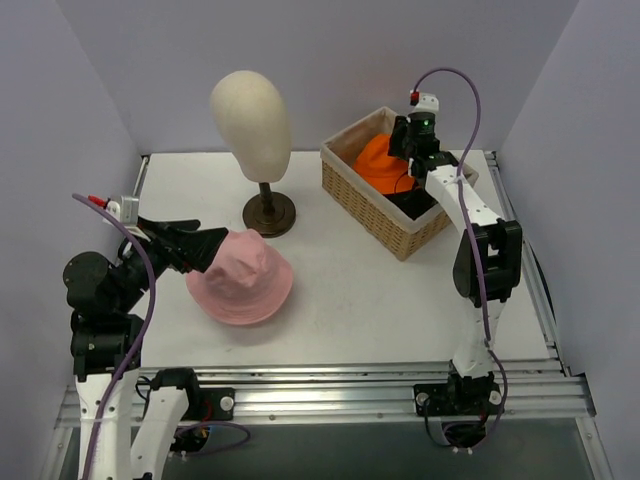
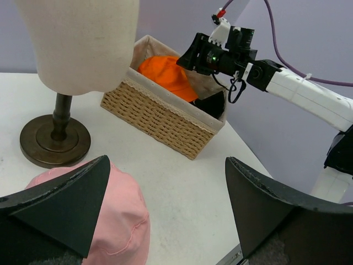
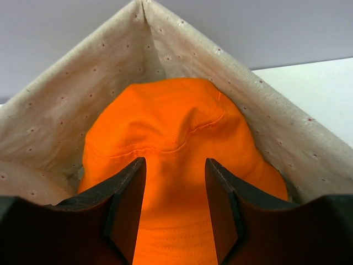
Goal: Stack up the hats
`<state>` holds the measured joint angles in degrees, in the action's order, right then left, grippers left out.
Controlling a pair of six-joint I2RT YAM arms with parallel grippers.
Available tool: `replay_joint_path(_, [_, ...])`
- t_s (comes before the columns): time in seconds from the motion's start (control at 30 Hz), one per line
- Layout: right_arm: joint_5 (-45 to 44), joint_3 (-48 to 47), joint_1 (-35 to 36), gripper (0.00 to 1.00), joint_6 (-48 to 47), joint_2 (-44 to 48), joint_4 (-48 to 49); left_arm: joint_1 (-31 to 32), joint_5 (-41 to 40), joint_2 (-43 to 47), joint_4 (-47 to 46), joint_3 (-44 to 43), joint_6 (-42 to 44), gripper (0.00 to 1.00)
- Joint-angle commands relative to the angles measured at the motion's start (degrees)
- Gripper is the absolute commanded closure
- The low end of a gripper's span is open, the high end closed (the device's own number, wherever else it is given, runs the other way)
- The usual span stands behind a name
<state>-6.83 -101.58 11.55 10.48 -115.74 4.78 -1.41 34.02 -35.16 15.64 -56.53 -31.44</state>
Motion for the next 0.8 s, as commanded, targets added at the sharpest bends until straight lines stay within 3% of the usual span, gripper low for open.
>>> replay_joint_path(0.0, [1.64,-1.78,-0.39,0.57,0.16,-1.06,3.13,0.27,1.75,1.14,-3.16,0.89,-0.64,0.06])
replay_joint_path(0.77, [4.54,-6.88,-1.80,0.63,-0.02,-6.16,0.32,0.27,1.14,2.20,-4.39,2.92,-0.38,0.06])
